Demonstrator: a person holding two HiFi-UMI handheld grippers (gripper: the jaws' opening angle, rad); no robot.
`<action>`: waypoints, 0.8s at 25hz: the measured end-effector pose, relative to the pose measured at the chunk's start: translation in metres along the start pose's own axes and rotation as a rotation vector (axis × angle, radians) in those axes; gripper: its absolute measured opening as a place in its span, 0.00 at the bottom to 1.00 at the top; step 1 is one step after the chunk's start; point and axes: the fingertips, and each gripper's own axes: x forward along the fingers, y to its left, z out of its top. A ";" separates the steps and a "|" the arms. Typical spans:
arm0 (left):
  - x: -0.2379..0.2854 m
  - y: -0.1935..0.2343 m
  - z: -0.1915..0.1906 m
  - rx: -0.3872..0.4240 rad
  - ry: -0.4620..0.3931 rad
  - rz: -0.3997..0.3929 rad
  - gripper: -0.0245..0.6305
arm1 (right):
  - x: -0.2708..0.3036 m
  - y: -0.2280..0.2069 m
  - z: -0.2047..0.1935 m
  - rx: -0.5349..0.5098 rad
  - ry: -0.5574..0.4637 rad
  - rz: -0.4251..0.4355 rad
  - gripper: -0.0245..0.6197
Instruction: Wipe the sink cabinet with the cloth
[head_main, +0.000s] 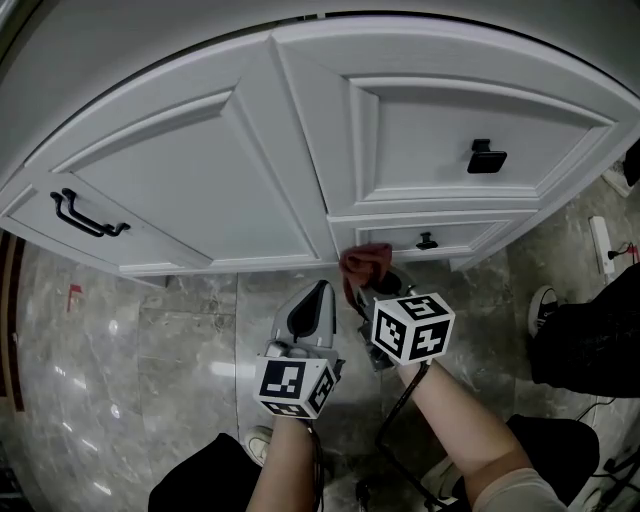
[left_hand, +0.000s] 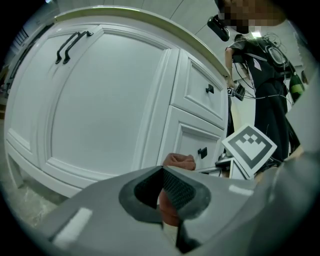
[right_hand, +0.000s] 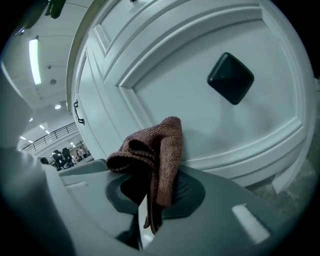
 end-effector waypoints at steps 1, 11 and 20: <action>0.001 -0.001 -0.001 0.001 0.002 -0.001 0.04 | -0.001 -0.001 0.001 -0.015 0.003 0.000 0.16; 0.017 -0.025 -0.007 0.014 0.022 -0.040 0.04 | -0.028 -0.048 0.013 -0.024 -0.014 -0.104 0.16; 0.041 -0.056 -0.011 -0.055 0.006 -0.075 0.04 | -0.065 -0.095 0.027 -0.021 -0.032 -0.157 0.17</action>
